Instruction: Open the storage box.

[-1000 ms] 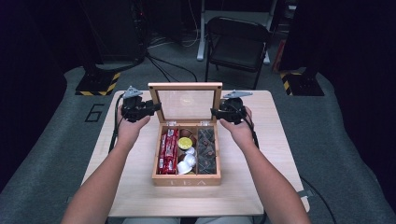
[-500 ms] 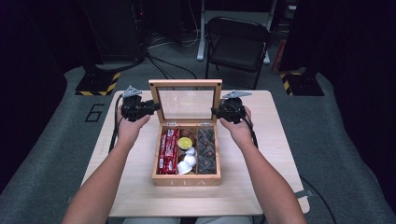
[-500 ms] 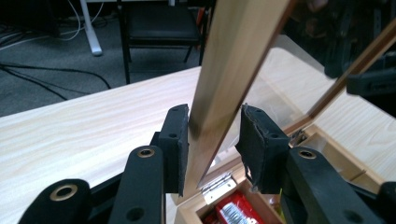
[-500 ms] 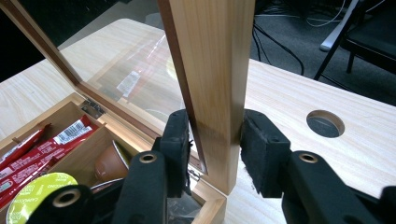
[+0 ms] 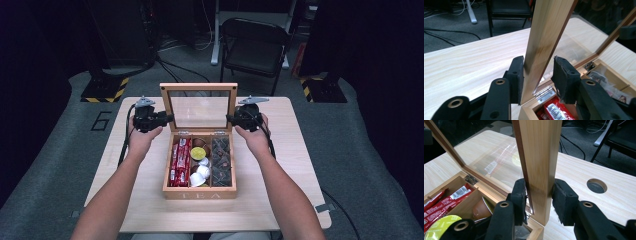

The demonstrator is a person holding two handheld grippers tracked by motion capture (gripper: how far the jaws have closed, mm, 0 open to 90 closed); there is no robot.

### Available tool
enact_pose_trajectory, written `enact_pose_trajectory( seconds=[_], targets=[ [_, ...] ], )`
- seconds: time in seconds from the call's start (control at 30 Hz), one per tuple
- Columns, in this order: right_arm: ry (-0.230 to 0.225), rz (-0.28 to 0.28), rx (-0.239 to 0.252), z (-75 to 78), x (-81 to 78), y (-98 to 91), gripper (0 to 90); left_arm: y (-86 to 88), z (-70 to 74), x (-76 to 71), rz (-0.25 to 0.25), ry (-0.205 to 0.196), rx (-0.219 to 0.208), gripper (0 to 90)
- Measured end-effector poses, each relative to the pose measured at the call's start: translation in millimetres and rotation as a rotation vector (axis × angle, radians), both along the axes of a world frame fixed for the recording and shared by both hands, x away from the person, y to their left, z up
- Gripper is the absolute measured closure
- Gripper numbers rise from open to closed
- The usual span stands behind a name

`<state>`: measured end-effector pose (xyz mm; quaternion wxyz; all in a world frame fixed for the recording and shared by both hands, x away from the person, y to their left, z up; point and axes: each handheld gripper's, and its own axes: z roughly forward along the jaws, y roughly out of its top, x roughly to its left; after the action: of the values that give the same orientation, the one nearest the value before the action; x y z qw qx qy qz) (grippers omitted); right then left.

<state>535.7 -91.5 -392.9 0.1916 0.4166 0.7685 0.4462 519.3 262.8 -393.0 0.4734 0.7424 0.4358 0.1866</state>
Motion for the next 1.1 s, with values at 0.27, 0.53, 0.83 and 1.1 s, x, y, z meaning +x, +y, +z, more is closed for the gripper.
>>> enact_pose_trajectory(
  seconds=[0.27,0.53,0.83,1.1],
  targets=[
    [0.009,-0.003,0.012,-2.0,1.8,0.1,60.3,0.0,-4.1,2.5,0.013,0.001,-0.008,63.5],
    [0.03,-0.001,0.004,-11.9,5.0,0.3,60.4,0.9,-8.7,4.4,0.03,0.021,-0.013,65.8],
    [0.059,-0.041,0.035,-17.9,13.3,-3.8,67.9,-0.3,-14.6,9.9,0.048,0.038,-0.039,63.3],
    [0.064,0.005,0.051,-19.1,13.9,1.7,78.9,-26.2,-22.7,11.5,0.025,0.055,0.006,66.3]
  ],
)
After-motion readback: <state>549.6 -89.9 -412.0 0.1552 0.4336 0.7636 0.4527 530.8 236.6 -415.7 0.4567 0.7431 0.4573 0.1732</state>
